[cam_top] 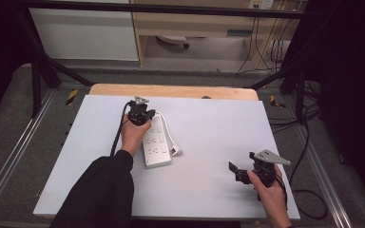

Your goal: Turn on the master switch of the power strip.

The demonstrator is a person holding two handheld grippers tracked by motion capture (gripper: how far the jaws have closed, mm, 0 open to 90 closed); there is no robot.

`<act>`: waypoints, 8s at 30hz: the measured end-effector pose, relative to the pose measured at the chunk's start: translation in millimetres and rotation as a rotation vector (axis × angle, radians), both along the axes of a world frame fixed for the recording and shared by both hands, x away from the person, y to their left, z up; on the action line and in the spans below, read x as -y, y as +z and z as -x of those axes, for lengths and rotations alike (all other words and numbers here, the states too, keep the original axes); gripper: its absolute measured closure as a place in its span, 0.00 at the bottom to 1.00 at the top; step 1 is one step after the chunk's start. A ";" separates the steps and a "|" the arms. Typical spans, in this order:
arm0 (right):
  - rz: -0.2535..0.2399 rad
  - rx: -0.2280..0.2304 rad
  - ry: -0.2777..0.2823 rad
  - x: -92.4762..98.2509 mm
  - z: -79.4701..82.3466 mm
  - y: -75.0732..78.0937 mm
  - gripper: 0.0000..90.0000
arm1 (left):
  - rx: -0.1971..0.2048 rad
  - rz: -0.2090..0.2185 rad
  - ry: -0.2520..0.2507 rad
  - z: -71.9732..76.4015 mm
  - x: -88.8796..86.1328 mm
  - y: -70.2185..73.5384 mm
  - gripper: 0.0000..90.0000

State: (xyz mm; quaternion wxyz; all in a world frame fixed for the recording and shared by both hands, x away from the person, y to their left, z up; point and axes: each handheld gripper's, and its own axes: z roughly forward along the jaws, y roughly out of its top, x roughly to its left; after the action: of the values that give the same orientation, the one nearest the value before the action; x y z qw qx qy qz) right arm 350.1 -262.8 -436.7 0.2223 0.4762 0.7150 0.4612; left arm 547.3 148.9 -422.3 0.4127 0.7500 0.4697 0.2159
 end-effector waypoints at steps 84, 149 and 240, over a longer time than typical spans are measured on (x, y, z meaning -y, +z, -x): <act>0.000 -0.007 0.004 0.2 0.4 0.0 0.03 | -0.023 -0.065 0.005 -2.1 9.6 -11.9 1.00; 0.001 -0.012 0.010 -0.7 0.8 -0.2 0.03 | -0.013 -0.109 0.013 -1.2 14.7 -13.0 1.00; 0.002 -0.014 0.015 -3.0 -0.6 -0.3 0.03 | 0.052 0.142 -0.104 46.6 10.2 43.6 0.13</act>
State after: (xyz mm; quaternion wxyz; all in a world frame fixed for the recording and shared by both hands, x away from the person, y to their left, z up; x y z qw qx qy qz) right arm 350.7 -259.9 -437.1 0.2141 0.4737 0.7207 0.4587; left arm 500.7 138.7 -378.7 0.4877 0.7363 0.4332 0.1798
